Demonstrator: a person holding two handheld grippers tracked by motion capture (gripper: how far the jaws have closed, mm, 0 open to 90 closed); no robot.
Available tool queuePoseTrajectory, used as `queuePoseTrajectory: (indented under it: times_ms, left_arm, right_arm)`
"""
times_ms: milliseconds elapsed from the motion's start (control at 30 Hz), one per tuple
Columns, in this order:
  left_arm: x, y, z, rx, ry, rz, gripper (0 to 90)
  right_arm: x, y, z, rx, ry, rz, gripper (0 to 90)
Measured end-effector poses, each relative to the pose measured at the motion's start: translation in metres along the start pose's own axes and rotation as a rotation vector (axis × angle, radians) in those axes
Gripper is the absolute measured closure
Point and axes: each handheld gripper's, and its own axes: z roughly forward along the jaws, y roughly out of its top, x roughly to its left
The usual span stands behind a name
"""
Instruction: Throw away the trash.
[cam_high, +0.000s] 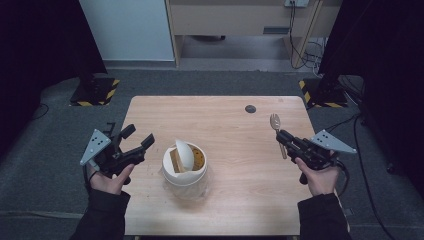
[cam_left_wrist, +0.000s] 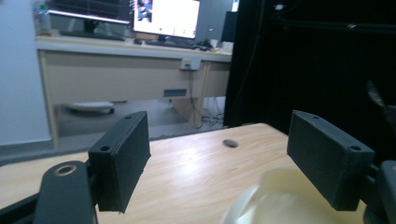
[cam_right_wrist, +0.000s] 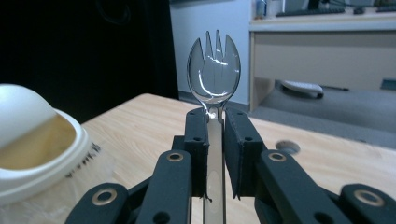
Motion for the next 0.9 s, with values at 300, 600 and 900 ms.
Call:
queuePoseTrajectory:
  times_ms: [300,600,900]
  left_arm:
    - [-0.043,0.016,0.022,-0.031,-0.099,0.025,22.1]
    - [-0.089,0.021,0.049,-0.021,-0.144,0.023,27.5]
    - [-0.121,0.014,0.072,0.003,-0.193,-0.010,33.3]
  right_arm:
    - [0.016,0.012,-0.002,-0.054,0.051,-0.026,80.0]
    - [0.035,0.009,0.000,-0.050,0.114,-0.044,80.0]
    - [0.048,0.003,0.006,-0.031,0.157,-0.067,80.0]
